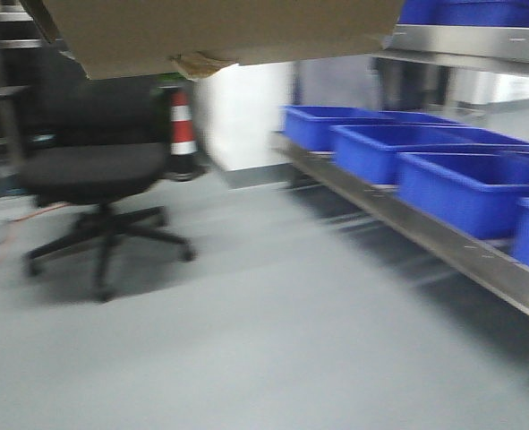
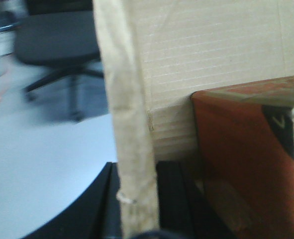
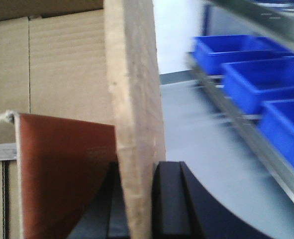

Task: Stack two boxes on right shelf middle
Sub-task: 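Carry the boxes while turning toward the steel shelf with blue bins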

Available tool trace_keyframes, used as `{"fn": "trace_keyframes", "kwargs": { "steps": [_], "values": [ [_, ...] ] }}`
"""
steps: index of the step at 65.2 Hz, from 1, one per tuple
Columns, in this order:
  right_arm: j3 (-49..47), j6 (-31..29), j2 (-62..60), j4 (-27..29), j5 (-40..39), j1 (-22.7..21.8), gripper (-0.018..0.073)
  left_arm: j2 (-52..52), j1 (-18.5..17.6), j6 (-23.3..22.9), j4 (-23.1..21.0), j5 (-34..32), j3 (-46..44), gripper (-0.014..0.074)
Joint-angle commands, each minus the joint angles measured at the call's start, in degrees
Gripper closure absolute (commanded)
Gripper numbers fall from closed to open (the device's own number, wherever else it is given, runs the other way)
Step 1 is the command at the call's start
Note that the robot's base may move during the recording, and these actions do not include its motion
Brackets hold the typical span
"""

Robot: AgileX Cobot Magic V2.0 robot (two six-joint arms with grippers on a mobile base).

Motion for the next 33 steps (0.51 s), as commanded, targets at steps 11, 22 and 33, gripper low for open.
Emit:
{"fn": "trace_keyframes", "kwargs": {
  "steps": [11, 22, 33],
  "values": [
    [-0.88, 0.41, -1.16, -0.16, -6.67, 0.04, 0.0711, -0.69, -0.17, 0.61, -0.45, -1.97, -0.54, 0.0707],
    [-0.88, 0.41, -1.16, -0.16, -6.67, 0.04, 0.0711, -0.69, -0.17, 0.61, -0.45, -1.97, -0.54, 0.0707],
    [-0.88, 0.41, -1.16, -0.16, -6.67, 0.04, 0.0711, -0.69, -0.17, 0.61, -0.45, -1.97, -0.54, 0.0707]
  ]
}}
